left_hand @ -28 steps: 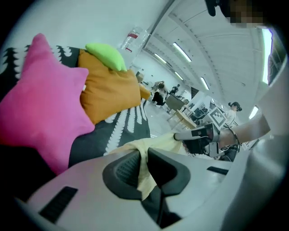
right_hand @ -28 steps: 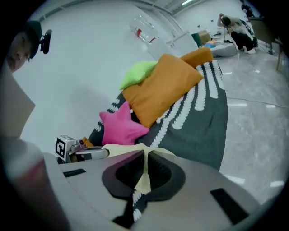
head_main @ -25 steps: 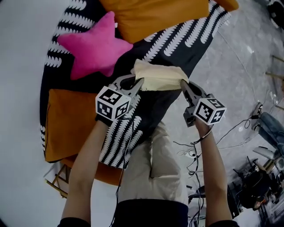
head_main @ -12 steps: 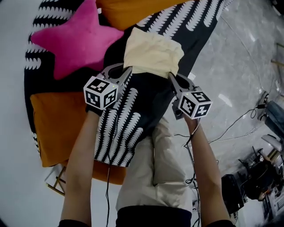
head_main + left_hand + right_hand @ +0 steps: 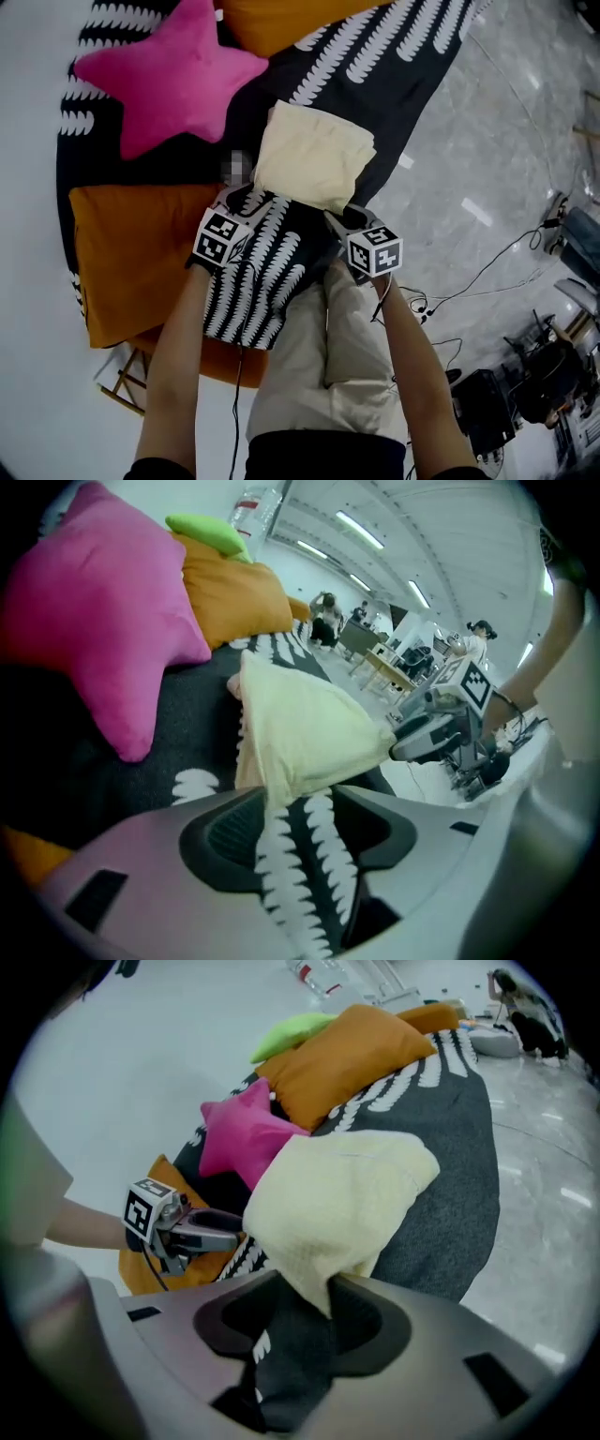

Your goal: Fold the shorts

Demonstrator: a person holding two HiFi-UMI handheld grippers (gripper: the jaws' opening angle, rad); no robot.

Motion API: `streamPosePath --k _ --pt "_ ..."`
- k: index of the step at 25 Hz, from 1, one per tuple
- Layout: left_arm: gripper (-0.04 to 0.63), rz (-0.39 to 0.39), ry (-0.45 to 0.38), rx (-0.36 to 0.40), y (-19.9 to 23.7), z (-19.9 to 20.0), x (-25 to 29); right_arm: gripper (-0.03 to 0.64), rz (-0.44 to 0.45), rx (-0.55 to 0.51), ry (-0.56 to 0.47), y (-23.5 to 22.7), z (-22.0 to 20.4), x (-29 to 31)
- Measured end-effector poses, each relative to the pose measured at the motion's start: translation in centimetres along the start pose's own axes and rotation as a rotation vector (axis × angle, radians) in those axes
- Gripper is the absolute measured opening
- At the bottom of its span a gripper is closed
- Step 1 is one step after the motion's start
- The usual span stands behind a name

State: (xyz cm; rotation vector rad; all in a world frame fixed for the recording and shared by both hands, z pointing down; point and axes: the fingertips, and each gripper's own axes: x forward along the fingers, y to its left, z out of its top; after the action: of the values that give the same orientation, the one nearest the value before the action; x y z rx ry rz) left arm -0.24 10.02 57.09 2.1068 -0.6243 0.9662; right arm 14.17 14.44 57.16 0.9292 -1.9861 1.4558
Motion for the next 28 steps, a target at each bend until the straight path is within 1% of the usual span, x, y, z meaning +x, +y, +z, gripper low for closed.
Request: streamPosePath --k 1,2,3,4,6,9,10,12,13,15,16,17,18,19,22,24,25,26,27,28 --pt "0.258 -0.029 0.032 -0.013 -0.6 -0.7 -0.2 0.241 0.021 0.021 0.021 -0.3 -0.7 -0.2" --pt "0.29 -0.057 0.049 -0.033 -1.0 -0.9 -0.7 0.316 0.029 0.048 0.028 -0.8 -0.9 -0.6" --pt "0.301 -0.08 0.054 -0.053 -1.2 -0.7 -1.5 0.349 0.019 0.072 0.02 -1.4 -0.5 -1.0" --pt "0.307 -0.093 0.049 -0.068 -1.1 -0.2 -2.3 0.351 -0.003 0.093 -0.001 -2.2 0.2 -1.3" --pt "0.307 -0.084 0.027 -0.081 0.3 1.3 -2.8 0.35 -0.053 0.142 -0.07 -4.1 2.5 -1.4" --pt "0.306 -0.058 -0.023 -0.113 2.8 4.9 -0.4 0.333 -0.098 0.248 -0.184 -7.4 5.9 -1.1" --pt "0.307 -0.054 -0.042 -0.139 3.4 6.3 0.7 0.325 -0.103 0.273 -0.211 -8.1 7.0 -1.0" --pt "0.303 -0.055 -0.059 -0.216 4.0 8.0 2.6 0.311 -0.101 0.292 -0.24 -8.6 8.6 -0.6" --pt "0.257 -0.053 -0.056 -0.263 4.0 8.2 3.3 0.295 -0.098 0.289 -0.24 -8.4 9.0 -0.2" --pt "0.074 -0.034 -0.045 -0.332 3.5 7.8 4.3 0.232 -0.093 0.262 -0.217 -8.1 9.2 0.6" --pt "0.052 -0.026 -0.045 -0.345 3.0 7.5 4.4 0.186 -0.091 0.238 -0.201 -8.0 9.1 0.8" --pt "0.048 -0.025 -0.05 -0.347 2.4 7.3 4.2 0.138 -0.089 0.208 -0.187 -7.8 9.1 0.8" --pt "0.046 -0.029 -0.058 -0.344 1.8 7.1 3.6 0.104 -0.083 0.175 -0.176 -7.3 9.1 0.6" --pt "0.046 -0.034 -0.067 -0.337 1.3 6.8 2.6 0.086 -0.071 0.142 -0.165 -6.5 9.2 0.4" --pt "0.046 -0.031 -0.075 -0.32 0.2 5.2 -0.5 0.072 -0.001 0.05 -0.117 -3.3 8.9 -0.2" --pt "0.058 -0.008 -0.062 -0.304 0.0 3.8 -1.4 0.076 0.01 0.014 -0.06 -2.7 7.9 0.0" --pt "0.099 0.009 -0.046 -0.283 0.3 3.1 -1.4 0.087 -0.007 0.009 -0.021 -3.1 7.3 0.2" --pt "0.153 0.029 -0.024 -0.25 0.7 2.6 -1.5 0.119 -0.027 0.006 0.022 -3.5 6.6 0.6" --pt "0.209 0.054 -0.004 -0.206 1.3 2.3 -1.7 0.226 -0.041 -0.003 0.063 -3.8 6.1 0.8" --pt "0.216 0.081 0.01 -0.148 2.0 2.3 -2.2 0.309 -0.05 -0.032 0.095 -3.9 5.8 0.7"
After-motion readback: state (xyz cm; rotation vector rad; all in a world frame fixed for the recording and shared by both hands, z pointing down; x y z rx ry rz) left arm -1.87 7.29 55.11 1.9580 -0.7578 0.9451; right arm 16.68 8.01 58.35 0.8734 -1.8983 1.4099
